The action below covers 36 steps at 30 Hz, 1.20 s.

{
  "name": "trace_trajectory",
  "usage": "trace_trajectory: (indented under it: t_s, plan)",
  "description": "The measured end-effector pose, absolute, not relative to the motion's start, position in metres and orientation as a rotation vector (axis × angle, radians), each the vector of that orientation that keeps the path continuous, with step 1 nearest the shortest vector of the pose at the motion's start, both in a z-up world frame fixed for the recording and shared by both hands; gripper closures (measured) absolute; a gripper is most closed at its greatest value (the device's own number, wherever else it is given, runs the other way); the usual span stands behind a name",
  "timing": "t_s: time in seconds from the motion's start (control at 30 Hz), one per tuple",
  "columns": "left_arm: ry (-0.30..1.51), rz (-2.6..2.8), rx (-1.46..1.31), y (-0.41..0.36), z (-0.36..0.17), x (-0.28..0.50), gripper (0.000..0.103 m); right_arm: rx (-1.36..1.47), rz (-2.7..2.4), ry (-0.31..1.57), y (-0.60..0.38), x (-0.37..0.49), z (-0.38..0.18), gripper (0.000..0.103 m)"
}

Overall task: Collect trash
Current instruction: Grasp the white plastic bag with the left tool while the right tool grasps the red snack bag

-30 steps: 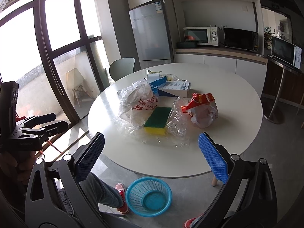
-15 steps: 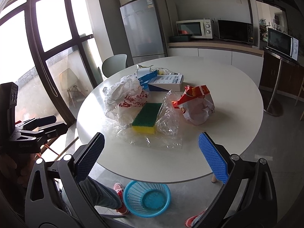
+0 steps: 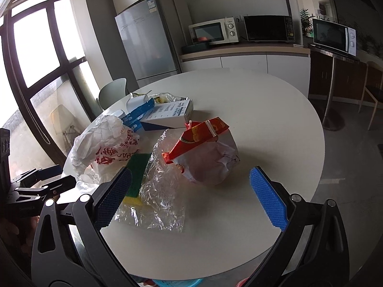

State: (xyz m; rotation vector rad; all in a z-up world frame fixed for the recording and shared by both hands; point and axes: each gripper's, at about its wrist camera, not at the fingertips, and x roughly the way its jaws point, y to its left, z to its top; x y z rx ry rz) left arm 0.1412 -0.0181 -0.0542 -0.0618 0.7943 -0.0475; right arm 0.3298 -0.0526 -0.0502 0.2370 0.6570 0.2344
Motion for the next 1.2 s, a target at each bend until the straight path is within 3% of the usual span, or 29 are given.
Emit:
trace_trajectory:
  t_s: [0.27, 0.33, 0.47, 0.53, 0.6, 0.63, 0.67, 1.2]
  plan:
    - [0.848, -0.038, -0.068, -0.016, -0.075, 0.18, 0.051, 0.268, 0.215, 0.691, -0.053, 0.386, -0.07, 0.009]
    - [0.853, -0.031, -0.07, -0.013, -0.078, 0.185, 0.061, 0.264, 0.22, 0.714, -0.05, 0.394, -0.077, 0.023]
    - [0.859, -0.017, -0.101, -0.002, -0.081, 0.191, 0.083, 0.261, 0.224, 0.714, -0.05, 0.401, -0.083, 0.04]
    - [0.858, -0.011, -0.121, 0.004, -0.082, 0.193, 0.088, 0.266, 0.217, 0.707, -0.051, 0.4, -0.083, 0.063]
    - [0.845, -0.008, -0.144, 0.008, -0.081, 0.192, 0.091, 0.274, 0.211, 0.703, -0.054, 0.4, -0.084, 0.074]
    - [0.838, -0.007, -0.153, 0.009, -0.08, 0.191, 0.092, 0.279, 0.218, 0.701, -0.055, 0.4, -0.083, 0.088]
    - [0.831, -0.006, -0.159, 0.01, -0.078, 0.19, 0.094, 0.28, 0.214, 0.696, -0.056, 0.398, -0.082, 0.095]
    - [0.697, 0.006, -0.192, 0.007, -0.032, 0.158, 0.097, 0.264, 0.25, 0.569, -0.061, 0.349, -0.044, 0.099]
